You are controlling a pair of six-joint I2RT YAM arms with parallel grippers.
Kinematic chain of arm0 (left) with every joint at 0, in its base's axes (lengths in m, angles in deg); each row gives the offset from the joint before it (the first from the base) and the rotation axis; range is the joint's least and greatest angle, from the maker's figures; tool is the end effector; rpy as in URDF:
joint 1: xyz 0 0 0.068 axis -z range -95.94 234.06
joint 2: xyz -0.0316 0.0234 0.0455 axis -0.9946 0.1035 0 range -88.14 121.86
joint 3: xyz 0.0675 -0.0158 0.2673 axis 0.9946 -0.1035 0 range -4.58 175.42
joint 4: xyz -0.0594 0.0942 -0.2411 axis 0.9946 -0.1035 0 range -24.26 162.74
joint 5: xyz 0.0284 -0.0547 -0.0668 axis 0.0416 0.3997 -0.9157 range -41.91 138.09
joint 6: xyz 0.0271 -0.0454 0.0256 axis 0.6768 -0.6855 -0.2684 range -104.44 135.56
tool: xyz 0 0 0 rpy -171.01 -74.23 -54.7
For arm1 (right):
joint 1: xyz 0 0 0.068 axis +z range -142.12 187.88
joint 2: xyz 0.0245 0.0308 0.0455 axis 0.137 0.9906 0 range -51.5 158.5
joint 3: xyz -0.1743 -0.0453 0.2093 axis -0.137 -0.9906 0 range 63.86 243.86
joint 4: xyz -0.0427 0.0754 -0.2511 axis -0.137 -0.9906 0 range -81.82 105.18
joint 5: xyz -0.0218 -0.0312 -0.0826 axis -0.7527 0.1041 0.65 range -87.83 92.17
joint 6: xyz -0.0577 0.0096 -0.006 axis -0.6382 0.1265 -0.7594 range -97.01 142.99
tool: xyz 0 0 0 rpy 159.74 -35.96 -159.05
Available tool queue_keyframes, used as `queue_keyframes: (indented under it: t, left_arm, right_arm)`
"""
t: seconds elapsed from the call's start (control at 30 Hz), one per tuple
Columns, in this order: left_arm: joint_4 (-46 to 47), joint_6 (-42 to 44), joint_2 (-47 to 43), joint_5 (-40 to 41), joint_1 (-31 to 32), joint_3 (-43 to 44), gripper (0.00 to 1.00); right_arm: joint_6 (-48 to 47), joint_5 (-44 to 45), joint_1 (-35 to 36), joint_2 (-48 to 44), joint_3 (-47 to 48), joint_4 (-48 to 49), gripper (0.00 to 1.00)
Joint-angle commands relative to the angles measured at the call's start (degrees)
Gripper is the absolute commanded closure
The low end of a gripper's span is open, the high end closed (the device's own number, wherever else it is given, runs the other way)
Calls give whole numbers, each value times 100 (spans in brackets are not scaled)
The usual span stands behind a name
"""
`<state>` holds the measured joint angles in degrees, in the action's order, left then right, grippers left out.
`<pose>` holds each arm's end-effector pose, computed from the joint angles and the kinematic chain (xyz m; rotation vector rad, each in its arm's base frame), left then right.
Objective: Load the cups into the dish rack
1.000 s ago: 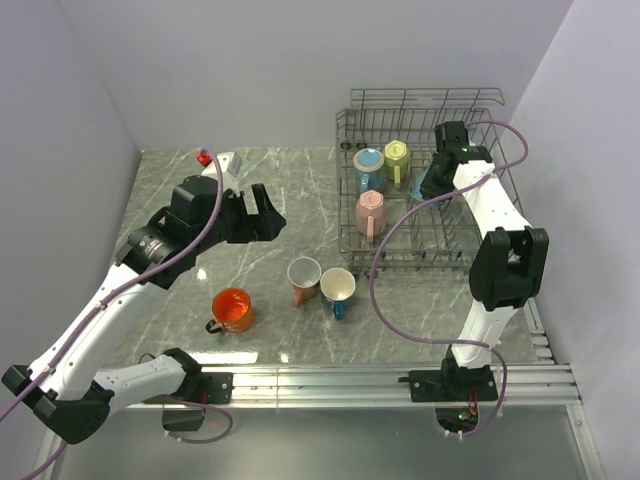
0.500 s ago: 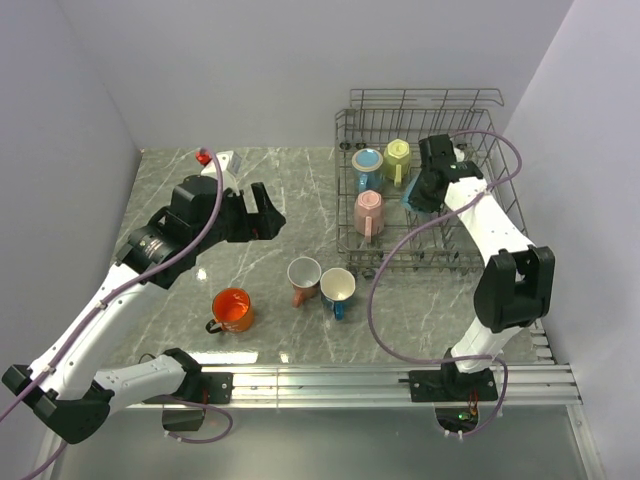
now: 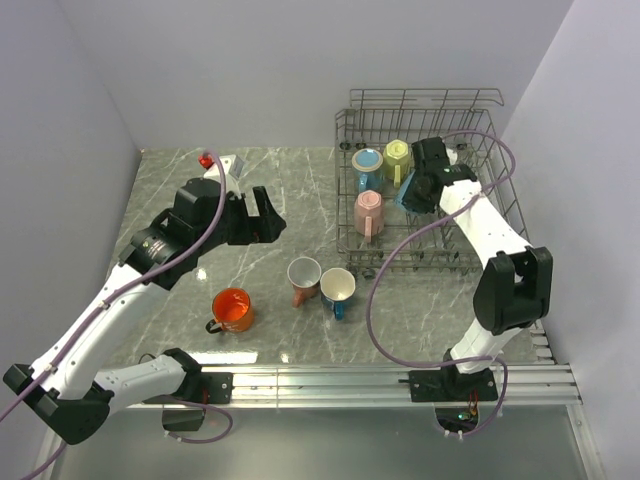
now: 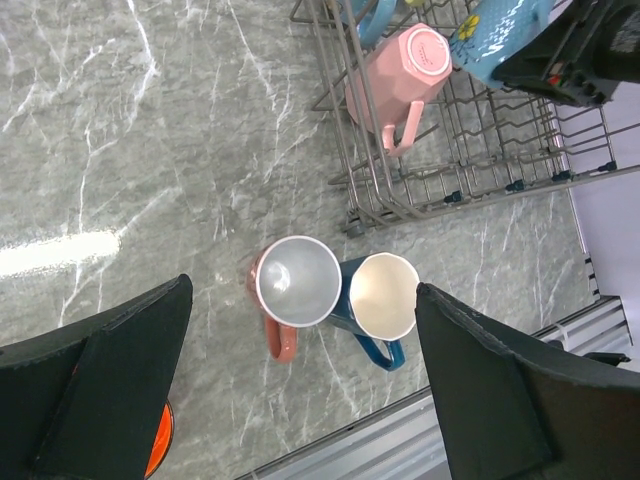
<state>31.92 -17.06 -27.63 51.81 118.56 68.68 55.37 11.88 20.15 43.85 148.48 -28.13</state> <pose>0.1838 -0.1229 0.4050 -0.0066 2.1254 -0.6471 0.3624 0.0716 0.2983 0.5037 2.4468 0.1117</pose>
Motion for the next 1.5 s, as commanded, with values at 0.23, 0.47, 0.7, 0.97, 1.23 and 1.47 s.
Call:
queue_keyframes:
  t: [0.23,0.47,0.7,0.97,1.23,1.47]
  left_arm:
    - [101,28,-277,-83,22,-162,2]
    - [-23,-7,-365,-12,21,-320,2]
    - [39,28,-294,-135,22,-496,2]
    - [127,142,153,-188,21,-505,3]
    - [-163,203,1058,-451,13,-707,8]
    - [222,107,1490,-759,22,-1340,11]
  right_arm:
    - [242,83,503,748,-208,209,100]
    - [365,250,750,608,-613,60,97]
    - [427,355,803,213,-956,-37,43]
    - [374,602,803,-420,-464,-634,34]
    - [313,856,803,-1422,151,-1346,34]
    - [339,927,794,-1941,38,-1575,33]
